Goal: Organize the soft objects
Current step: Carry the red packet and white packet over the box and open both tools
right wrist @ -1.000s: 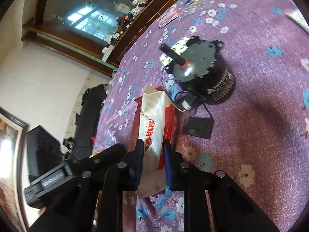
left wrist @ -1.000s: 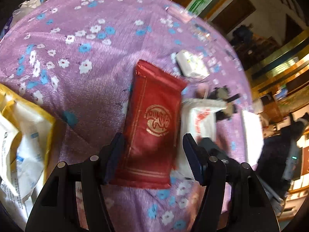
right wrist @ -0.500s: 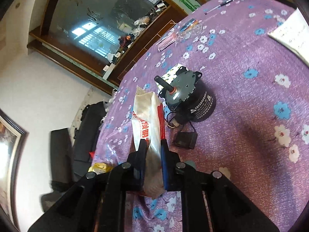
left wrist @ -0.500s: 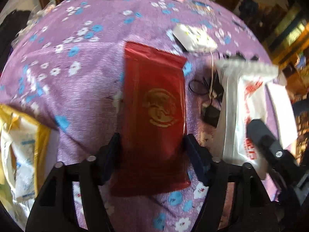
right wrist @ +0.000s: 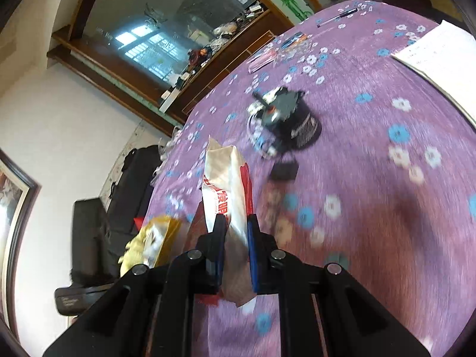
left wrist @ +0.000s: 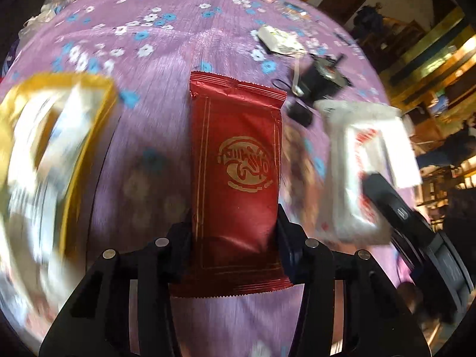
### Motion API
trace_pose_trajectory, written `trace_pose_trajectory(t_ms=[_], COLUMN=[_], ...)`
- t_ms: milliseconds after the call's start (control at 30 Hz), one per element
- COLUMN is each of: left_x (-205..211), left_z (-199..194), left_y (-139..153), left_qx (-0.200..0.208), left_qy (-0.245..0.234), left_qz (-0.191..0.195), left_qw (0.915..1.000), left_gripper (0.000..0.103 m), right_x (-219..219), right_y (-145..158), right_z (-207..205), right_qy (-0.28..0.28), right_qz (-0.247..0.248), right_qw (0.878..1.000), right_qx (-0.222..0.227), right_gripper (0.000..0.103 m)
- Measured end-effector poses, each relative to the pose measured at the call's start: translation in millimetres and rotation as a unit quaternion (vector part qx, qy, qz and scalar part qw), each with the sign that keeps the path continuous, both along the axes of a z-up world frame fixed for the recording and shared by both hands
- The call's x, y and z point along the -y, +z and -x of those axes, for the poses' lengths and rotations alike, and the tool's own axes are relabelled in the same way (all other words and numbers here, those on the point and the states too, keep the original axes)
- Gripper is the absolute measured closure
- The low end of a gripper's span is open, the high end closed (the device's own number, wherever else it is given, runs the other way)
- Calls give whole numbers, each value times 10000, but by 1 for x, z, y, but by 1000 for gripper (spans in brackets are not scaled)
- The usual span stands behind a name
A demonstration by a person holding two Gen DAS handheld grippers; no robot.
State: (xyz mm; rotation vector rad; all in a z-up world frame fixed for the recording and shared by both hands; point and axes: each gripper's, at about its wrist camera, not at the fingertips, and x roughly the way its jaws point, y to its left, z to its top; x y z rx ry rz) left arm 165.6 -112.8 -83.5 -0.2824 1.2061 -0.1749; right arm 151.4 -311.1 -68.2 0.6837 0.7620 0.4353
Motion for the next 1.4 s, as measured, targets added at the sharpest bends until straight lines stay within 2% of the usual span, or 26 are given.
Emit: trace_pose_trajectory(t_ms=[200,367,533,667,867,1067,1200,1400], left_x=[-18,-46,-99,-143,-198,-221,-225,-234], left_z=[60,99,137,155,164,145,126,112], left_y=[28,58,85,93,79,55,40,23], left_qx=[266,567,918,1096,1136,998,941,946], left_qy=[73,176,562,871,1286,1187,1012,956], left_qz=[303,529,528,359,316,469,299,236], left_qw=[9992,9968,9928,9895,9847,9868,9899,9906], left_gripper=[57,57,57,57,57,57,57,56], right_x=[-17,-44,-85,-121,-174,-213,-232,-250], right_y=[4,26,52,60,69,65,61,55], right_z=[32,56,73,72,56,27,6,-8], right_qy=[91,404,871,1215,1461,1483,1295,1016], right_qz=[108,107,219,309,733,1020,1403,1993], right_qw=[9999,9990,9947,9909,9853,9832,9814,9739], right_qx=[-24,179,491,486,493,308,193,373], right_gripper=[91,91,91,91,91,91,91,91])
